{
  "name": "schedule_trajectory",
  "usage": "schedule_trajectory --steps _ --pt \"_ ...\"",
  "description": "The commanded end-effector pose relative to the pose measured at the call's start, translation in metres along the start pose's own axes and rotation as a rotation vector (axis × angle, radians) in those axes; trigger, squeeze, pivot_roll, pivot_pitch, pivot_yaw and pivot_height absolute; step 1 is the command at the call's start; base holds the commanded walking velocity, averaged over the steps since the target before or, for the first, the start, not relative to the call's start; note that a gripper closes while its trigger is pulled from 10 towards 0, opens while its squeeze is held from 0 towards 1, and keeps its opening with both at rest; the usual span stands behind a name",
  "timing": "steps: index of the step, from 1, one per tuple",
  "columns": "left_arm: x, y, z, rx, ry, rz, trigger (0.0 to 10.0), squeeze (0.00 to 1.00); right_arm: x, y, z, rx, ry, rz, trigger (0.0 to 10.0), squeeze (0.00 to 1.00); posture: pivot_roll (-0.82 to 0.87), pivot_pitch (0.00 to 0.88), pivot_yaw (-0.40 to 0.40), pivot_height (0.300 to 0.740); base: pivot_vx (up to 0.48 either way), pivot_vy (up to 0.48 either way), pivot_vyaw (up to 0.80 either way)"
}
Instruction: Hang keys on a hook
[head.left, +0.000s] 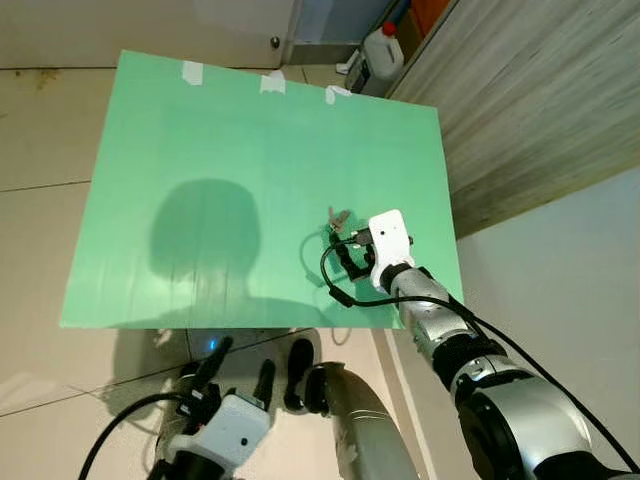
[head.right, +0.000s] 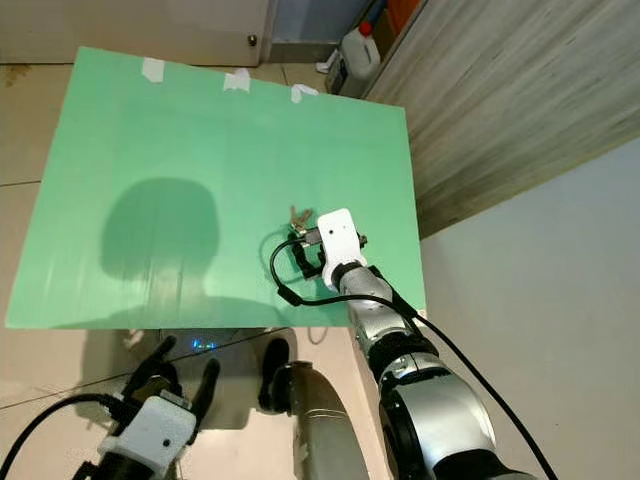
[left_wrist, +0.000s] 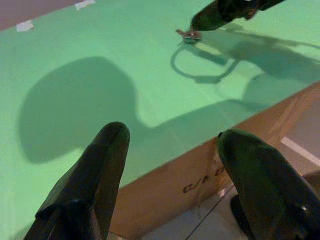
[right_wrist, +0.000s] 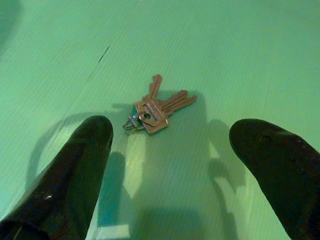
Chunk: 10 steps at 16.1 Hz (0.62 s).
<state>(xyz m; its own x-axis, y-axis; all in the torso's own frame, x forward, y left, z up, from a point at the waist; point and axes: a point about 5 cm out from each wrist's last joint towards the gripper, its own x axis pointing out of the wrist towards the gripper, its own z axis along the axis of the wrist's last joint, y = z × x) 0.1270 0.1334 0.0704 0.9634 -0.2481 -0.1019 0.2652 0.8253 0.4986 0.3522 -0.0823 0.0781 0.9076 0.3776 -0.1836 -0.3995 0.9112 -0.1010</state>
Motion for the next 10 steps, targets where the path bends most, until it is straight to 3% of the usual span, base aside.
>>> schedule_trajectory --steps 1,5,10 --pt "-0.008 -0.012 0.001 -0.026 0.015 -0.029 10.0 0.00 -0.006 -0.002 -0.015 -0.002 0.051 -0.014 10.0 0.00 0.33 0.518 -0.293 0.740 0.000 0.000 0.00" --pt "-0.024 -0.009 0.005 -0.019 0.030 -0.010 10.0 0.00 -0.004 0.006 -0.014 -0.011 0.053 -0.011 10.0 0.00 0.37 0.559 -0.284 0.740 0.000 0.000 0.00" --pt "-0.029 -0.011 0.012 -0.027 0.032 -0.001 10.0 0.00 -0.002 0.009 -0.012 -0.010 0.053 -0.017 10.0 0.00 0.38 0.573 -0.289 0.740 0.000 0.000 0.00"
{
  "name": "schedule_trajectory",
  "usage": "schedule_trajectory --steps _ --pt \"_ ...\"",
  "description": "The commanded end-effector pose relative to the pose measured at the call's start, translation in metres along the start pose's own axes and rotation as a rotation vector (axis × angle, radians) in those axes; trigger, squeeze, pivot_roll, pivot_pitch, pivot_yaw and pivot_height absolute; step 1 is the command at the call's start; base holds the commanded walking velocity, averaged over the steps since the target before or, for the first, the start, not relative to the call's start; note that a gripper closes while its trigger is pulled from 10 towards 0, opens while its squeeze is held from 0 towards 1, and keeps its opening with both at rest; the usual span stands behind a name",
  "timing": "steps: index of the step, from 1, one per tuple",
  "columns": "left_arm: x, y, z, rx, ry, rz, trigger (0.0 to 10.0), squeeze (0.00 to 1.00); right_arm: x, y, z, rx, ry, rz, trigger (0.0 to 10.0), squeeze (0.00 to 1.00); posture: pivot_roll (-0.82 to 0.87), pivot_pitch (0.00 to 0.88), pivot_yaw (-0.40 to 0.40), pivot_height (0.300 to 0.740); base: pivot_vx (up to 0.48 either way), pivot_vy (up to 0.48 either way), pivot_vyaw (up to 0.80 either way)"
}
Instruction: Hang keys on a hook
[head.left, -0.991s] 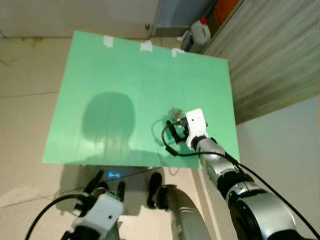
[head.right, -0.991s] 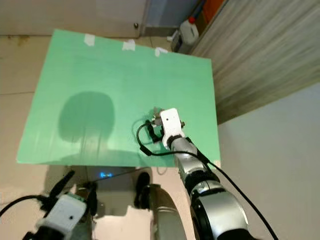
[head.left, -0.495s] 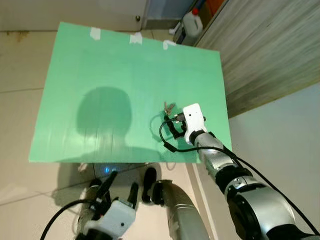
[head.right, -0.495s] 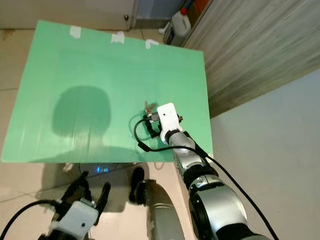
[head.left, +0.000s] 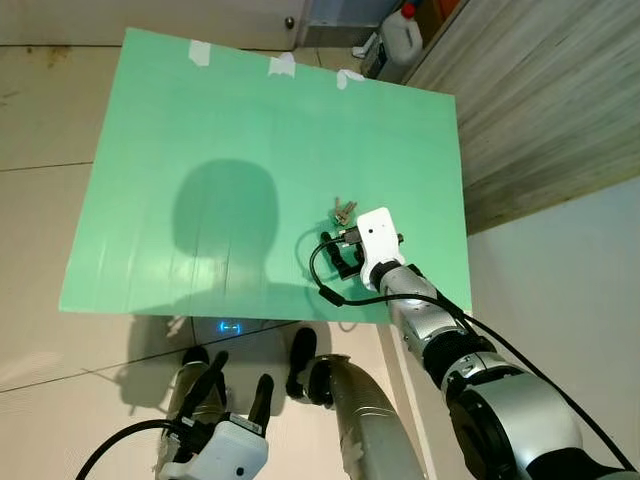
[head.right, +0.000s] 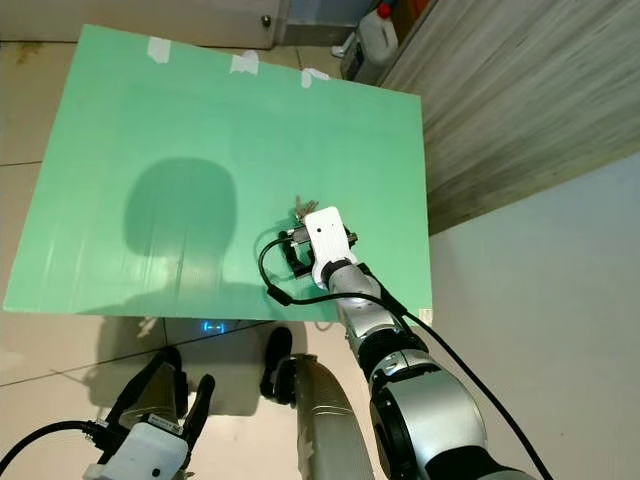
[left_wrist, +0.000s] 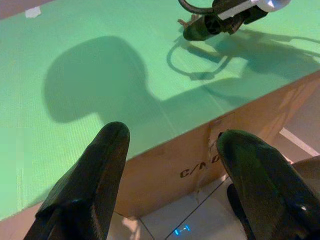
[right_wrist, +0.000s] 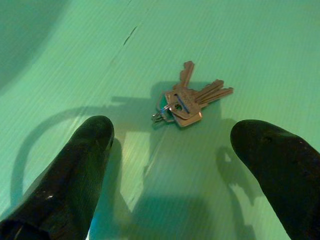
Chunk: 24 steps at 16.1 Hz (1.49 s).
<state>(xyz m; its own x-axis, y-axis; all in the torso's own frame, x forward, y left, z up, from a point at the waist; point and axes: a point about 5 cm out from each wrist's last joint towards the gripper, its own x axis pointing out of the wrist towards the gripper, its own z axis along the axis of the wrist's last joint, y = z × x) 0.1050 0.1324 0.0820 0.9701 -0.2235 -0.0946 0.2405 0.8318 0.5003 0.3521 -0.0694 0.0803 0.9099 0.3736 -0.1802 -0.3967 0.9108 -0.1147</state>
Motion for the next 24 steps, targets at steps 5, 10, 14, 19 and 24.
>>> schedule_trajectory --steps 5,10,14,19,24 --pt "-0.006 -0.011 0.002 -0.024 0.026 -0.024 10.0 0.00 -0.003 -0.001 -0.011 0.001 0.044 -0.064 10.0 0.00 0.38 0.572 -0.293 0.740 0.000 0.000 0.00" --pt "-0.005 -0.015 0.004 -0.030 0.018 -0.040 10.0 0.00 0.001 0.015 -0.009 0.078 0.072 -0.069 10.0 0.00 0.38 0.583 -0.293 0.740 0.000 0.000 0.00" --pt "-0.005 -0.016 0.007 -0.033 0.011 -0.040 10.0 0.00 0.004 0.016 -0.006 0.104 0.089 -0.089 10.0 0.00 0.40 0.592 -0.296 0.740 0.000 0.000 0.00" --pt "-0.006 -0.018 0.007 -0.027 0.015 -0.037 10.0 0.00 0.009 0.020 0.005 0.112 0.078 -0.094 0.0 0.00 0.40 0.599 -0.303 0.740 0.000 0.000 0.00" --pt "-0.007 -0.020 0.008 -0.022 0.013 -0.037 10.0 0.00 0.010 0.025 0.006 0.084 0.075 -0.077 0.0 0.00 0.40 0.608 -0.310 0.740 0.000 0.000 0.00"
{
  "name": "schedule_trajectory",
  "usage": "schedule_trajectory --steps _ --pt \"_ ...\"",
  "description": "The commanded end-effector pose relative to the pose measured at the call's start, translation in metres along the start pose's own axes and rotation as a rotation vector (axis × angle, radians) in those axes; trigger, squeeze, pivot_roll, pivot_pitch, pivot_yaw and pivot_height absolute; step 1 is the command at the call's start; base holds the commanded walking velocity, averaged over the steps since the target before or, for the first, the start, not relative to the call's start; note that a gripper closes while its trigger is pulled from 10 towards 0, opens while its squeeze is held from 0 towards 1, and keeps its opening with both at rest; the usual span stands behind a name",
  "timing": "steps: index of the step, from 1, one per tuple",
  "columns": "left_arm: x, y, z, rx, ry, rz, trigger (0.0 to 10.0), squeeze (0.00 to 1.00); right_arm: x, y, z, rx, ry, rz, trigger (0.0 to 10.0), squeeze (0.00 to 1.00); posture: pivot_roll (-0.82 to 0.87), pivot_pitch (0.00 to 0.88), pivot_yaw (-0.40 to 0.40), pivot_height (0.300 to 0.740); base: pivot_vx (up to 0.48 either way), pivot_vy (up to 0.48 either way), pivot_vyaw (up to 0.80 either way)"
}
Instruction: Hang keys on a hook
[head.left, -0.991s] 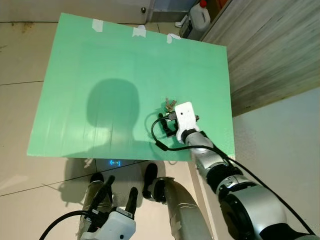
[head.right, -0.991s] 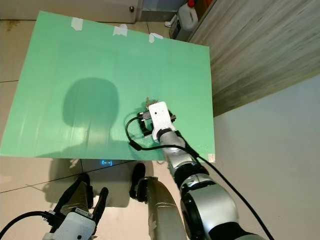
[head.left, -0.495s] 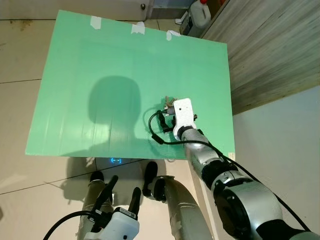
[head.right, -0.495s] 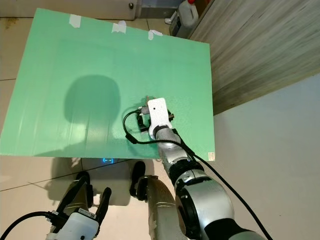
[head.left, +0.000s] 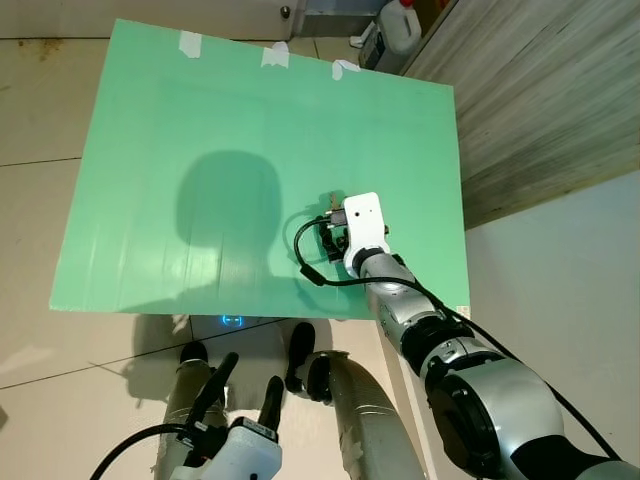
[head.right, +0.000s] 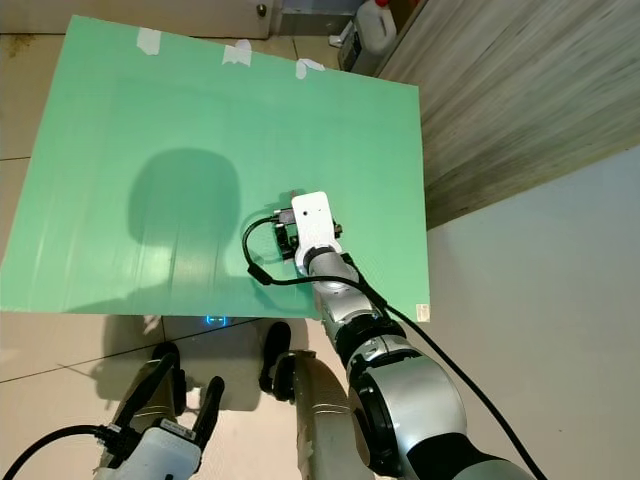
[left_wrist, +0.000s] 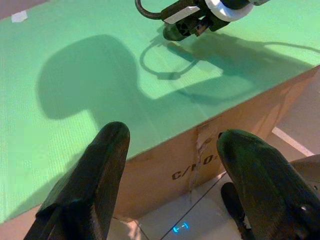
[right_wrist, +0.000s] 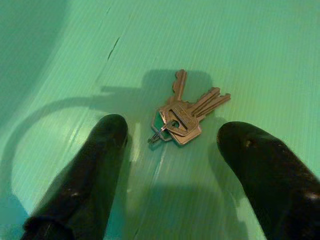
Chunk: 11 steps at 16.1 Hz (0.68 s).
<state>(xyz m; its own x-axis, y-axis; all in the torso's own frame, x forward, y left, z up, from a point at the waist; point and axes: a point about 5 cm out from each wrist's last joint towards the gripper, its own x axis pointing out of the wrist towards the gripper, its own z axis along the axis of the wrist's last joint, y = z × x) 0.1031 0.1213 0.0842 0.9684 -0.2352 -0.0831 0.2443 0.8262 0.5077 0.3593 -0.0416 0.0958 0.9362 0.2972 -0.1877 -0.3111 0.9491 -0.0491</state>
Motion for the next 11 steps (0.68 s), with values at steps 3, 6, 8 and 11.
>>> schedule_trajectory --steps 3,6,8,11 --pt "-0.0084 -0.0119 0.0013 -0.024 0.029 -0.034 10.0 0.00 -0.0055 0.0033 -0.0185 -0.016 0.068 -0.003 0.0 0.00 0.40 0.617 -0.313 0.740 0.000 0.000 0.00" --pt "-0.0081 -0.0101 0.0012 -0.016 0.030 -0.028 10.0 0.00 -0.0069 0.0041 -0.0219 -0.024 0.073 -0.007 0.0 0.00 0.40 0.623 -0.315 0.740 0.000 0.000 0.00" --pt "-0.0083 -0.0098 0.0011 -0.014 0.031 -0.028 10.0 0.00 -0.0074 0.0049 -0.0231 -0.026 0.075 -0.003 0.0 0.00 0.40 0.626 -0.316 0.740 0.000 0.000 0.00" --pt "-0.0079 -0.0087 0.0014 -0.009 0.033 -0.021 10.0 0.00 -0.0080 0.0077 -0.0244 -0.024 0.078 0.011 0.0 0.00 0.40 0.634 -0.319 0.740 0.000 0.000 0.00"
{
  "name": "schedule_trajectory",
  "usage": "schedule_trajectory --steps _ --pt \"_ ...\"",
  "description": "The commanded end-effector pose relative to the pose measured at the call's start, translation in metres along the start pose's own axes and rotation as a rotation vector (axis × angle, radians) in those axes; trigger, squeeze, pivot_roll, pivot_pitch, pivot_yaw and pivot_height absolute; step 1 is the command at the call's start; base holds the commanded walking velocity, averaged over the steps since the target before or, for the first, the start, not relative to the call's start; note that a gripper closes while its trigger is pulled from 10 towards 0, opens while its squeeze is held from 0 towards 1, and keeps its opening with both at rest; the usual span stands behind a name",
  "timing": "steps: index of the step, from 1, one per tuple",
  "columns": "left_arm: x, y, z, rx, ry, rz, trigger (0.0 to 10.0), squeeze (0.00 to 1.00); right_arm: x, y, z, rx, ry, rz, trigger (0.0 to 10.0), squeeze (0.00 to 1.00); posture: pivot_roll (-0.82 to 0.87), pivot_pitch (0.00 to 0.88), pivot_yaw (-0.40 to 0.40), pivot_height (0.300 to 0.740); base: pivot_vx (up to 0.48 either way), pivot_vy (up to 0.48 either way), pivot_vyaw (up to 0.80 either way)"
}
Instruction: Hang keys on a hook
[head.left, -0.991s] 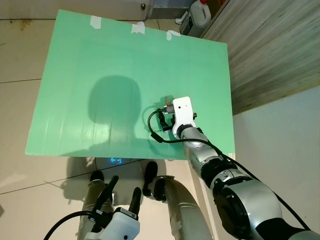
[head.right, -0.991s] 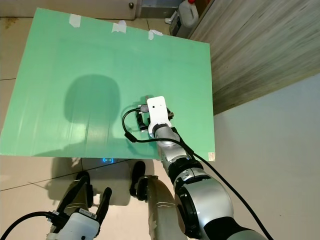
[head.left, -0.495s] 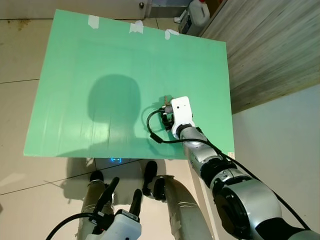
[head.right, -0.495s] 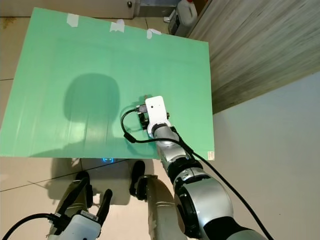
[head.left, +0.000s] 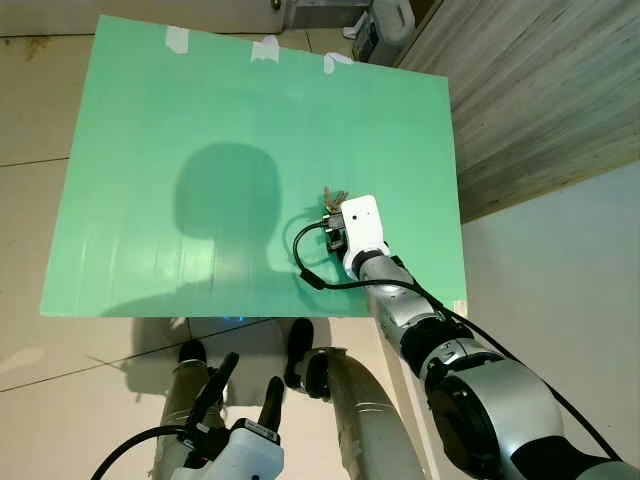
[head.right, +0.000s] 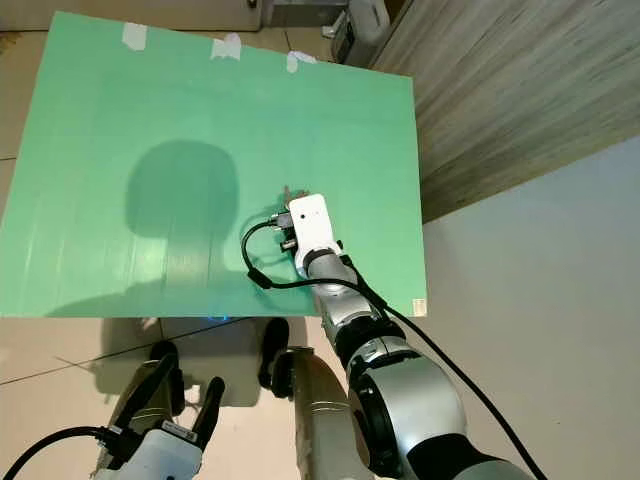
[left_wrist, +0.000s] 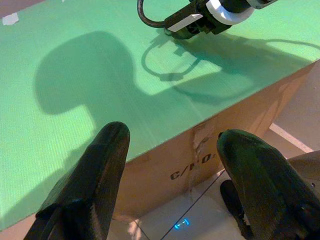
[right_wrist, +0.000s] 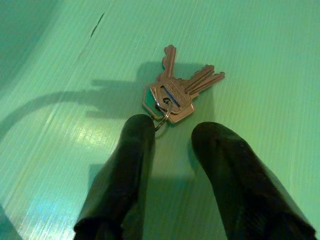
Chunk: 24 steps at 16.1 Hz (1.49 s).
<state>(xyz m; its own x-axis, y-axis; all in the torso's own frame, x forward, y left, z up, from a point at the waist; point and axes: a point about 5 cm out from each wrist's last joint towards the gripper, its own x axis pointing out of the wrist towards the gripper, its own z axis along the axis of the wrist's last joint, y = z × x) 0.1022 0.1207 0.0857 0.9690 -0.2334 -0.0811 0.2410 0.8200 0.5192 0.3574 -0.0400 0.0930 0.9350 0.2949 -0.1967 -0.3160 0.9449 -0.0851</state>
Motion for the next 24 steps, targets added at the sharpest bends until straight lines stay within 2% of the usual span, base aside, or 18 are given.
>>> schedule_trajectory --steps 1,6,8,10,11,13,16,17,18,19,20,24 --pt "-0.007 -0.009 0.000 -0.021 0.033 -0.023 10.0 0.00 -0.007 0.006 -0.021 0.013 0.069 0.014 0.0 0.00 0.40 0.635 -0.320 0.740 0.000 0.000 0.00" --pt "-0.007 -0.009 -0.001 -0.016 0.037 -0.017 10.0 0.00 -0.006 0.009 -0.018 0.024 0.061 0.027 0.0 0.00 0.40 0.632 -0.327 0.740 0.000 0.000 0.00" --pt "-0.005 -0.010 -0.001 -0.017 0.033 -0.011 10.0 0.00 -0.003 0.007 -0.009 0.042 0.020 0.028 0.0 0.00 0.40 0.624 -0.335 0.740 0.000 0.000 0.00" --pt "-0.004 -0.010 -0.001 -0.019 0.028 -0.001 10.0 0.00 0.004 -0.006 0.019 0.136 -0.095 -0.020 0.0 0.00 0.40 0.623 -0.338 0.740 0.000 0.000 0.00" --pt "-0.003 -0.011 -0.001 -0.022 0.027 0.005 10.0 0.00 0.006 -0.019 0.038 0.193 -0.184 -0.053 0.0 0.00 0.39 0.608 -0.339 0.740 0.000 0.000 0.00" --pt "-0.001 -0.013 -0.001 -0.026 0.020 0.002 10.0 0.00 0.005 -0.029 0.045 0.204 -0.237 -0.062 0.0 0.00 0.38 0.592 -0.340 0.740 0.000 0.000 0.00" --pt "0.004 -0.014 -0.002 -0.027 0.008 -0.006 10.0 0.00 0.004 -0.040 0.039 0.175 -0.214 -0.072 0.0 0.00 0.36 0.581 -0.333 0.740 0.000 0.000 0.00" --pt "0.005 -0.013 -0.002 -0.026 0.005 -0.008 10.0 0.00 0.004 -0.040 0.035 0.158 -0.184 -0.068 1.1 1.00 0.36 0.582 -0.328 0.740 0.000 0.000 0.00" --pt "0.006 -0.012 -0.002 -0.025 0.004 -0.007 10.0 0.00 0.004 -0.039 0.034 0.159 -0.173 -0.059 1.1 1.00 0.36 0.582 -0.328 0.740 0.000 0.000 0.00" --pt "0.007 -0.012 -0.002 -0.026 0.001 -0.012 10.0 0.00 0.003 -0.033 0.022 0.191 -0.113 -0.030 10.0 1.00 0.35 0.581 -0.323 0.740 0.000 0.000 0.00" --pt "0.007 -0.015 -0.002 -0.044 0.007 -0.031 10.0 0.00 0.000 -0.028 0.005 0.209 -0.032 -0.017 10.0 1.00 0.35 0.583 -0.320 0.740 0.000 0.000 0.00" --pt "0.006 -0.020 -0.002 -0.101 0.033 -0.044 10.0 0.00 -0.001 -0.021 -0.003 0.186 0.018 -0.002 10.0 1.00 0.37 0.601 -0.326 0.740 0.000 0.000 0.00"
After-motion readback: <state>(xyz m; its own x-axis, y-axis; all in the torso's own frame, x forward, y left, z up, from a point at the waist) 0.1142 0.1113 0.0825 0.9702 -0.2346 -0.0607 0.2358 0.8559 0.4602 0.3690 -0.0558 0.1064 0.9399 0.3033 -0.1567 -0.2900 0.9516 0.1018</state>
